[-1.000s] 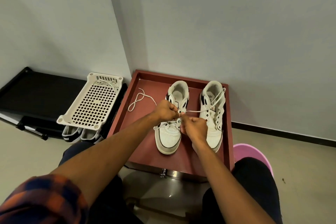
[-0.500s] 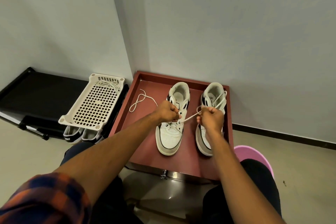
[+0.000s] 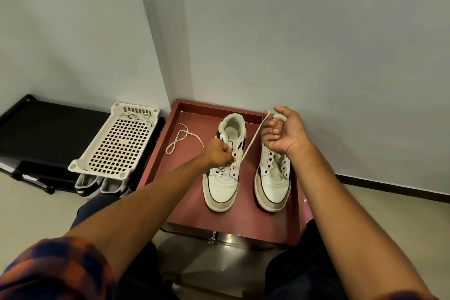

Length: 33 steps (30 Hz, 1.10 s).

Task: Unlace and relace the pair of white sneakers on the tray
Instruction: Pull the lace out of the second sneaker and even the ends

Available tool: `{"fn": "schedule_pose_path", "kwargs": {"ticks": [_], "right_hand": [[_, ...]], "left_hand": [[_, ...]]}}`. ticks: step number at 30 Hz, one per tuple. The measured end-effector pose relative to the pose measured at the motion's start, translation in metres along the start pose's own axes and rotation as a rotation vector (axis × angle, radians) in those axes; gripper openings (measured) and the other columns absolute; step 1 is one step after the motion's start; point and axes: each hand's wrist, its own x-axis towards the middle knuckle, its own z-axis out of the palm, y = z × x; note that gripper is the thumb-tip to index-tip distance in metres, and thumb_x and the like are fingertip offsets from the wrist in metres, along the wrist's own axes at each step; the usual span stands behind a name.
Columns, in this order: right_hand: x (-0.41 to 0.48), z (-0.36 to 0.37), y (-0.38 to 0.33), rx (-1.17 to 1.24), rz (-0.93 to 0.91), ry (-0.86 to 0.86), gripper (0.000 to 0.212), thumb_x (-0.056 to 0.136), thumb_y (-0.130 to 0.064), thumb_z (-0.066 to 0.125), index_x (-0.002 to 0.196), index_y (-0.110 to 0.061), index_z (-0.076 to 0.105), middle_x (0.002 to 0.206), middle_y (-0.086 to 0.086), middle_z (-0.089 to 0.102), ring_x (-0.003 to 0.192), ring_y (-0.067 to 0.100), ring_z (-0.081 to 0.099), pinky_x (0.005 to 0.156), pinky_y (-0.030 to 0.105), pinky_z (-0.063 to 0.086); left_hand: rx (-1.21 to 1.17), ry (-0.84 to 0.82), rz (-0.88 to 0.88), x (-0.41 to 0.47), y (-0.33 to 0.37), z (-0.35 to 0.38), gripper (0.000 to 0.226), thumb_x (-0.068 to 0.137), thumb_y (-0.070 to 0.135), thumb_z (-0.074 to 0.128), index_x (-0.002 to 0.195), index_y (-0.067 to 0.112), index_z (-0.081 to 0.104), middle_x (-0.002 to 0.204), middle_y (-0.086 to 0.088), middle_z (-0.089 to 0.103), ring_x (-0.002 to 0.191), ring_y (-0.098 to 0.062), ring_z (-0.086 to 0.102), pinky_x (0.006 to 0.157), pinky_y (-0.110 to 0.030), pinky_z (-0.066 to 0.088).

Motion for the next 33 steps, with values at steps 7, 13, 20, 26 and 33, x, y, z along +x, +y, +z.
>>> {"fn": "schedule_pose_path", "kwargs": {"ticks": [7, 13, 20, 26, 33], "right_hand": [[-0.002, 0.035, -0.077, -0.327, -0.322, 0.254, 0.024, 0.102, -0.031, 0.049, 0.082, -0.02, 0.058, 0.052, -0.008, 0.037, 0.037, 0.005, 0.023, 0.035, 0.016, 0.018], [-0.014, 0.063, -0.13, -0.569, -0.581, 0.357, 0.024, 0.095, -0.034, 0.059, 0.077, -0.019, 0.063, 0.06, -0.006, 0.043, 0.043, 0.008, 0.024, 0.042, 0.021, 0.019], [0.015, 0.033, -0.06, -1.162, -0.502, 0.591, 0.018, 0.077, -0.026, 0.07, 0.08, -0.008, 0.07, 0.072, 0.004, 0.067, 0.057, 0.018, 0.056, 0.052, 0.026, 0.038], [0.023, 0.007, 0.02, -1.418, -0.408, 0.724, 0.016, 0.08, -0.028, 0.064, 0.077, -0.013, 0.069, 0.072, 0.001, 0.066, 0.07, 0.023, 0.064, 0.059, 0.026, 0.041], [0.039, 0.034, 0.048, -1.453, -0.67, 0.595, 0.022, 0.084, -0.029, 0.063, 0.066, -0.018, 0.067, 0.057, -0.007, 0.062, 0.065, 0.018, 0.064, 0.058, 0.027, 0.043]], "left_hand": [[0.008, 0.034, 0.025, 0.0, -0.003, 0.003, 0.025, 0.081, -0.004, 0.074, 0.06, 0.003, 0.062, 0.057, -0.01, 0.061, 0.06, -0.025, 0.059, 0.063, -0.035, 0.052], [-0.033, 0.005, 0.03, 0.003, -0.007, -0.001, 0.021, 0.08, -0.005, 0.075, 0.063, 0.003, 0.065, 0.056, -0.007, 0.061, 0.053, -0.019, 0.06, 0.064, -0.033, 0.055], [-0.149, 0.059, 0.103, -0.006, -0.017, -0.007, 0.009, 0.089, -0.003, 0.063, 0.084, -0.006, 0.07, 0.071, -0.015, 0.068, 0.052, -0.012, 0.061, 0.056, -0.025, 0.051], [-0.258, 0.235, 0.094, -0.009, -0.035, -0.027, 0.015, 0.091, -0.004, 0.06, 0.083, 0.004, 0.069, 0.075, -0.013, 0.069, 0.061, -0.016, 0.062, 0.06, -0.021, 0.054], [0.083, 0.334, -0.01, -0.002, -0.088, -0.051, 0.029, 0.089, 0.008, 0.056, 0.11, 0.02, 0.071, 0.108, 0.0, 0.073, 0.094, -0.016, 0.067, 0.091, -0.029, 0.053]]}}
